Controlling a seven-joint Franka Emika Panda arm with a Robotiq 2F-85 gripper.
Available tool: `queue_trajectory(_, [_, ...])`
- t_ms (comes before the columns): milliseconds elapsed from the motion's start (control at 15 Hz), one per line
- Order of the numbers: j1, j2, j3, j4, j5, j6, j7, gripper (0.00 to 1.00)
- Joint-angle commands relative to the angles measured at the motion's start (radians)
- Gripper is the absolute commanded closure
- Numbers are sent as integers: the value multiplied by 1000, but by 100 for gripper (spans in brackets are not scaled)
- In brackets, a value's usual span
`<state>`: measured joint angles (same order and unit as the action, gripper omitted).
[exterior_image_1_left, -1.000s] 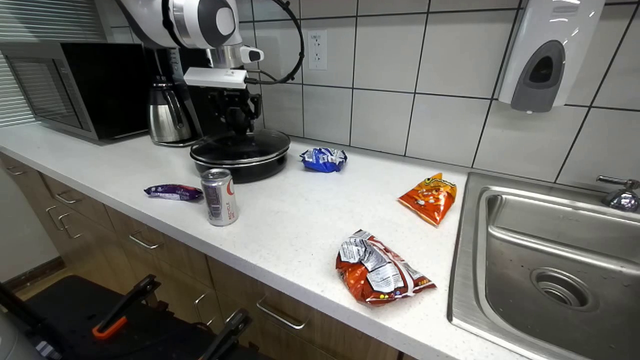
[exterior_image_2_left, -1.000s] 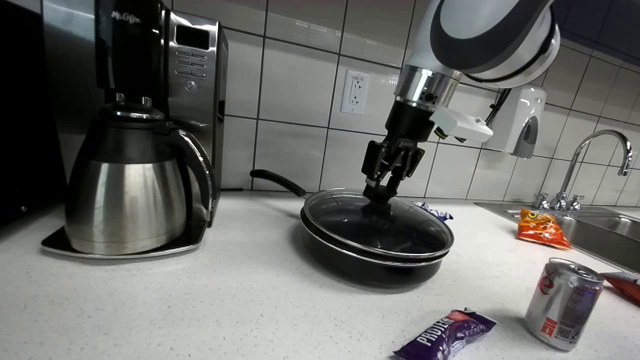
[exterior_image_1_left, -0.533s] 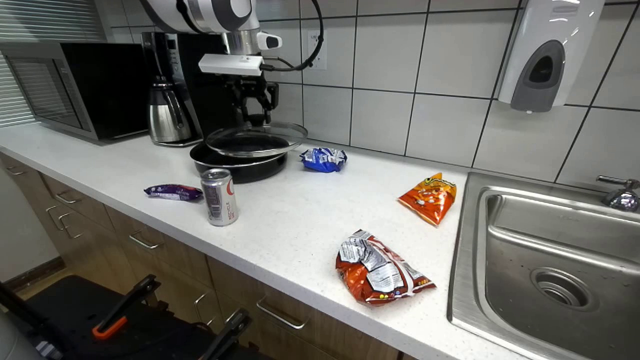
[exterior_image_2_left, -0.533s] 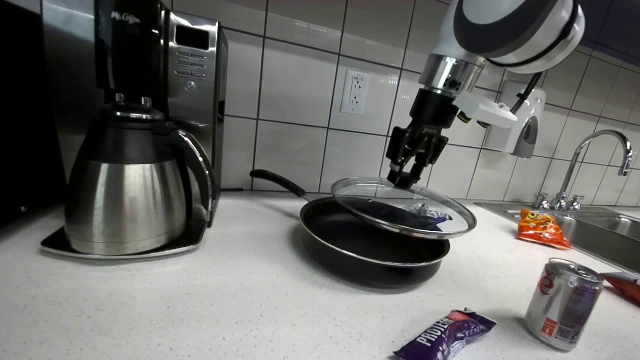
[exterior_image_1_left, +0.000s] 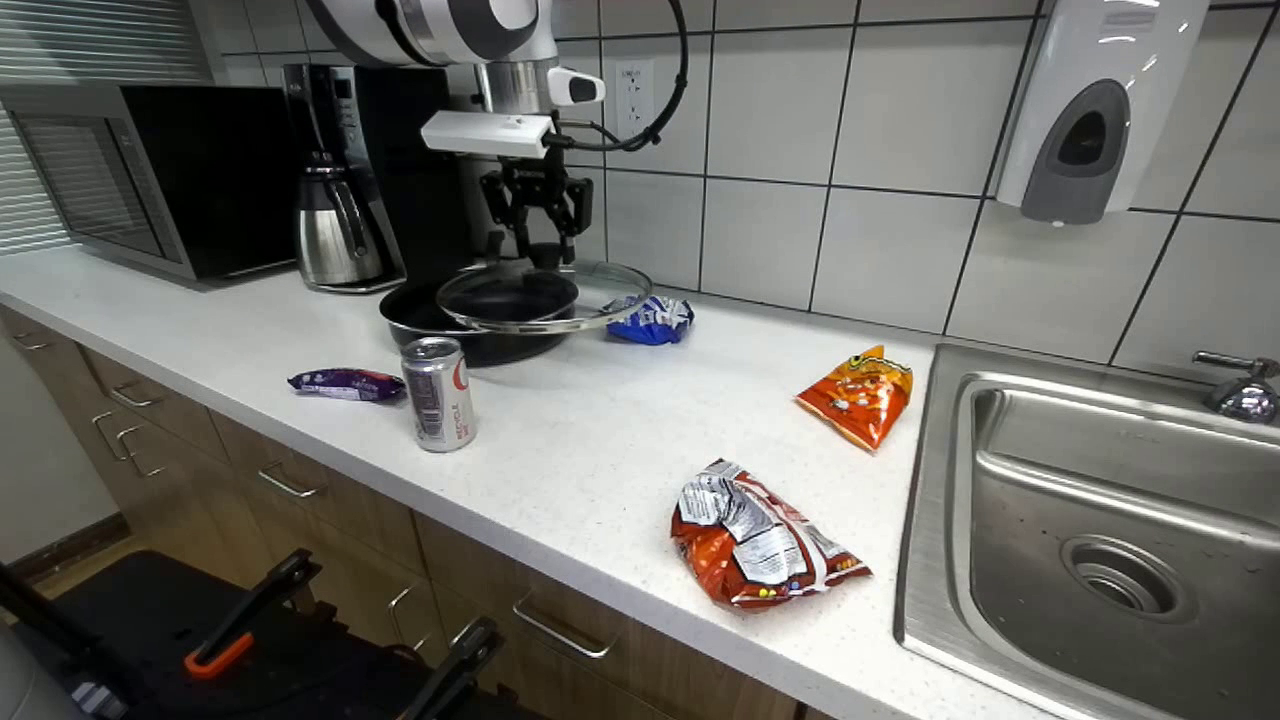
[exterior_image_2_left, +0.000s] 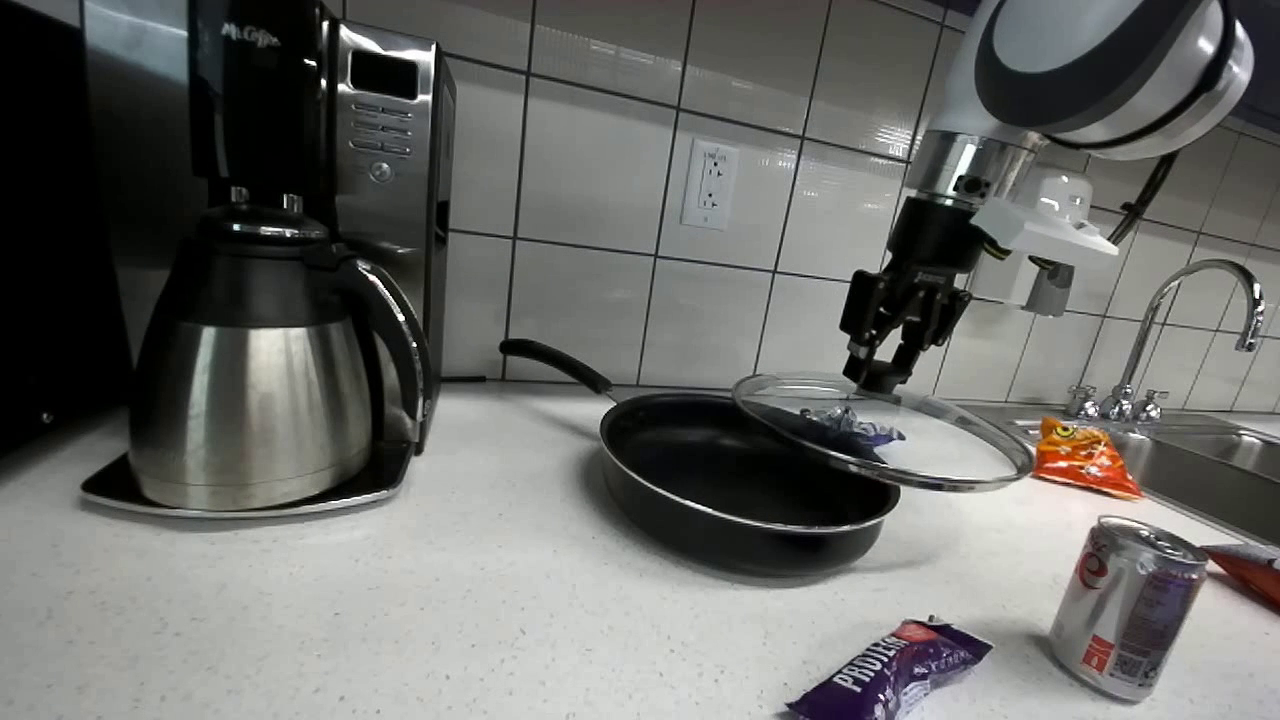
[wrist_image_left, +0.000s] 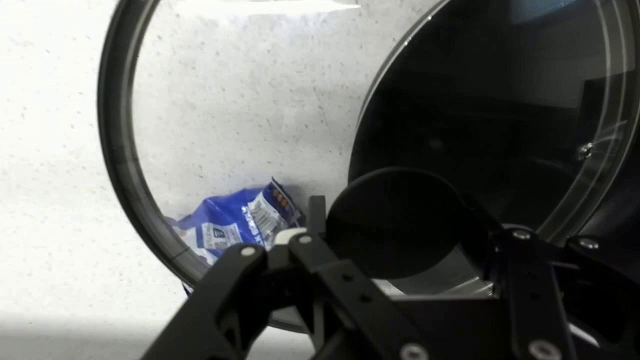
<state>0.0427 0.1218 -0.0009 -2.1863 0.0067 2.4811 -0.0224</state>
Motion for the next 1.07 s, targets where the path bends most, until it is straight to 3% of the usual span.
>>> queue_trajectory(0, [-21, -124, -14, -101, -10, -9, 67, 61])
queue_trajectory(533, [-67, -253, -53, -245, -40, -5, 181, 61])
queue_trajectory(1000, [-127, -256, -79, -251, -80, 4, 209, 61])
